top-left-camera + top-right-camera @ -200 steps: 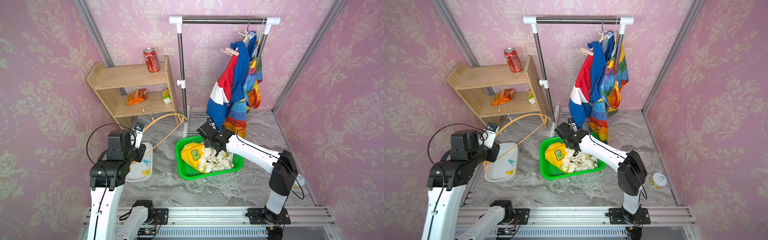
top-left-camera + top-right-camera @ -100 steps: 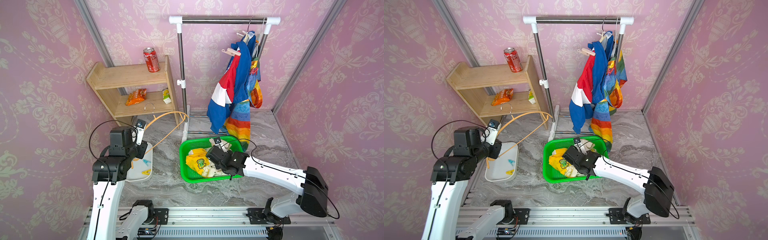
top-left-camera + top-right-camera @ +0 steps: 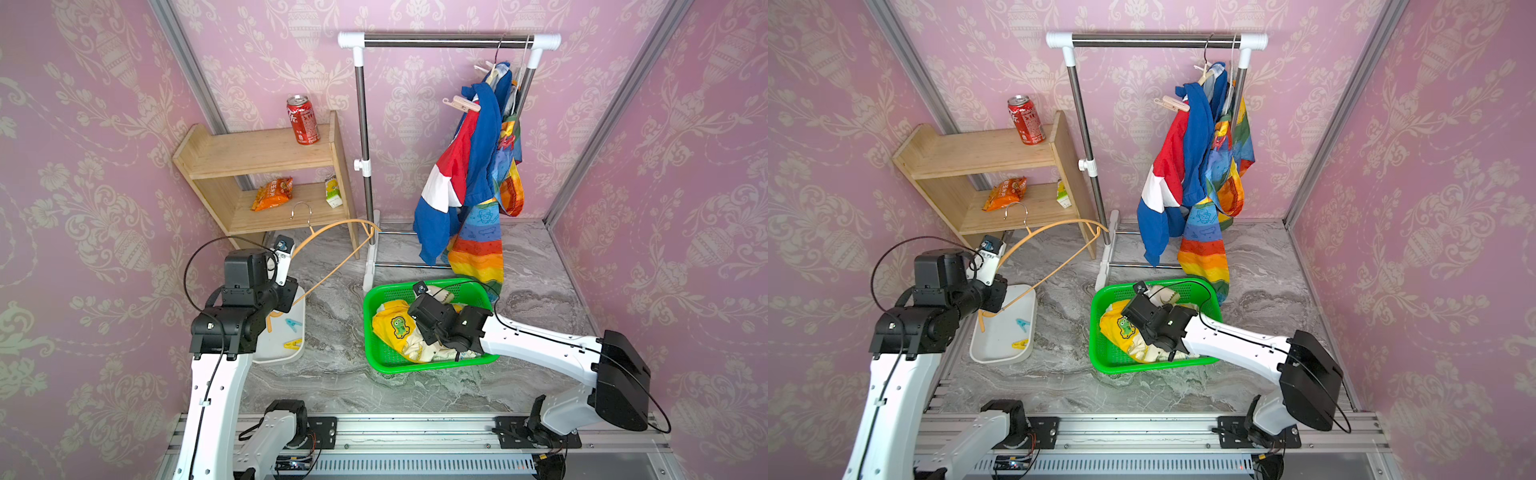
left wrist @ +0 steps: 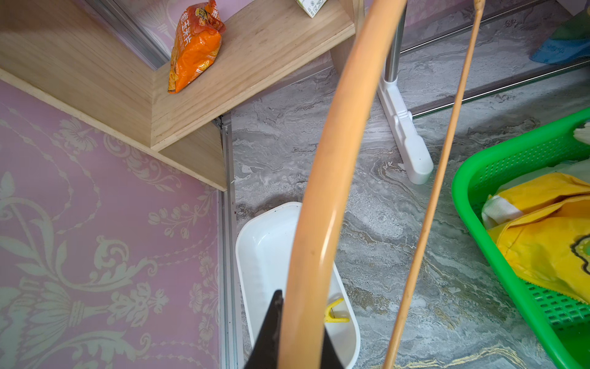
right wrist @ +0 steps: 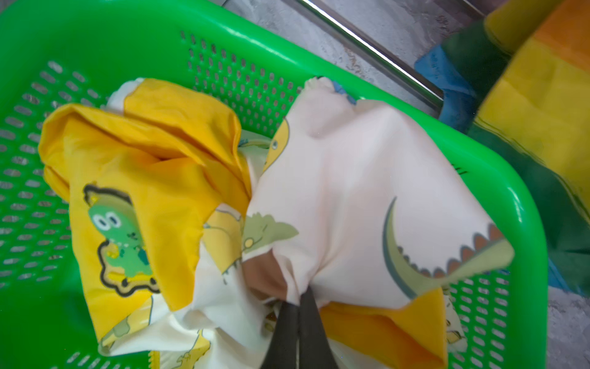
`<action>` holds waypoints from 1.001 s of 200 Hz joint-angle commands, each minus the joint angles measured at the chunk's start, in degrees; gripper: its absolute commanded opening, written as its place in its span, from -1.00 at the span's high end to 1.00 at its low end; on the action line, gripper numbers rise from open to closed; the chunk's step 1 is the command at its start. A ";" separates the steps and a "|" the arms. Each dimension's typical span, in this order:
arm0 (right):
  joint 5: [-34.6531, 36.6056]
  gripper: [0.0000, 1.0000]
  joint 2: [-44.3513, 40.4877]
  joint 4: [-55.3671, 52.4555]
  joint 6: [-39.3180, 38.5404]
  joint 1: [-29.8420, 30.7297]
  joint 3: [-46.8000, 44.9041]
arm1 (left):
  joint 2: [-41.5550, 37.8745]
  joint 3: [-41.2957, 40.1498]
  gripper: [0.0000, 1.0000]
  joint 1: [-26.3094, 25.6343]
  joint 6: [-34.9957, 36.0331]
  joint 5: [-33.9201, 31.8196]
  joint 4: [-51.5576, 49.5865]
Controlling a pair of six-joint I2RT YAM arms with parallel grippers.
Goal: Remove the clothespins securing jackets to the hanger
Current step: Adjust the jacket in the basket.
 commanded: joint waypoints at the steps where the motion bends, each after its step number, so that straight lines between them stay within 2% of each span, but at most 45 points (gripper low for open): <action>1: -8.61 1.00 6.69 -1.77 -7.79 0.23 3.82 | -1.03 -0.53 1.00 0.10 -1.78 0.96 2.64; 28: -19.58 1.00 16.58 -3.01 -12.01 -1.87 11.08 | -1.27 -0.58 1.00 0.10 -1.86 0.98 2.41; 80: -26.70 1.00 27.12 0.29 -11.47 -7.50 19.17 | -3.00 -0.36 1.00 0.10 -1.43 -0.95 0.98; 142: -29.81 1.00 36.16 -1.85 -10.29 -12.23 30.07 | -3.64 0.09 1.00 0.10 -2.03 -1.25 0.16; 157: -30.68 0.69 37.34 -3.99 -10.19 -12.75 33.99 | -3.44 0.34 1.00 0.10 -1.90 -1.39 0.17; 168: -31.28 0.32 36.74 -5.36 -10.58 -12.76 35.61 | -3.36 0.63 1.00 0.10 -1.96 -1.51 -0.05; 176: -31.93 -0.07 35.58 -5.84 -10.63 -12.78 35.67 | -3.31 0.74 1.00 0.10 -1.87 -1.56 -0.04; 200: -31.06 -0.31 29.60 -6.46 -9.30 -12.81 32.48 | -3.40 0.74 1.00 0.10 -1.84 -1.67 0.26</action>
